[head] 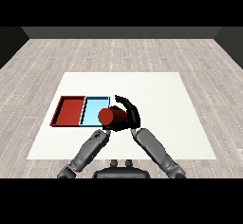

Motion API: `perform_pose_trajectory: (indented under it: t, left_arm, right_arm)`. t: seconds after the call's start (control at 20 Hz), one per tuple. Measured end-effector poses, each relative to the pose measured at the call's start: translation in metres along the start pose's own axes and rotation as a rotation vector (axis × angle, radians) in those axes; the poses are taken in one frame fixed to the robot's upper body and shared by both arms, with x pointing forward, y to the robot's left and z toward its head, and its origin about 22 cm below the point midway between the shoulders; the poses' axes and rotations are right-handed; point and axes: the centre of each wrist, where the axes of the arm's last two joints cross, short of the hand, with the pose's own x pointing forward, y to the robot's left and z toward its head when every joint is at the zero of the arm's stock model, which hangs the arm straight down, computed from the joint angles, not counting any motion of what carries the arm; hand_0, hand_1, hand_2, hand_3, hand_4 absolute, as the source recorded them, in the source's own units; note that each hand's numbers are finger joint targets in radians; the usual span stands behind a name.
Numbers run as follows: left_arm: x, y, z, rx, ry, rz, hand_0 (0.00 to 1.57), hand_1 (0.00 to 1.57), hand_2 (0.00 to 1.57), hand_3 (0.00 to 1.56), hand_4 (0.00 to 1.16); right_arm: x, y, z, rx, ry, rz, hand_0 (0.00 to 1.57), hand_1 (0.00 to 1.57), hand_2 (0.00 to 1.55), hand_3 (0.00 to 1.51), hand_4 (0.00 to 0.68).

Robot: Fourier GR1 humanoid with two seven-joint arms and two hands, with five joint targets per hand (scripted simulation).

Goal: Pick the red can and put it in the red box

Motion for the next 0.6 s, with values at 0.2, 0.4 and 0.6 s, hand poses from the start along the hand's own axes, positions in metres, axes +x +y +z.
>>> perform_pose_trajectory:
  t: [0.2, 0.4, 0.6]
  left_arm:
    - [-0.001, 0.0, 0.002, 0.017, -0.011, -0.008, 1.57, 1.57, 1.57, 1.5, 1.13]
    - [0.001, -0.001, -0.001, 0.02, -0.019, -0.023, 1.57, 1.57, 1.57, 1.48, 1.13]
    - [0.002, -0.001, 0.003, 0.03, -0.016, -0.036, 1.57, 1.57, 1.57, 1.48, 1.13]
  right_arm:
    - [0.002, 0.0, 0.0, -0.009, 0.021, -0.003, 0.0, 0.0, 0.0, 0.0, 0.0]
    - [0.002, -0.004, 0.0, -0.02, 0.032, 0.005, 0.0, 0.0, 0.0, 0.0, 0.0]
    - [-0.003, -0.011, -0.007, -0.03, 0.029, -0.001, 0.0, 0.0, 0.0, 0.0, 0.0]
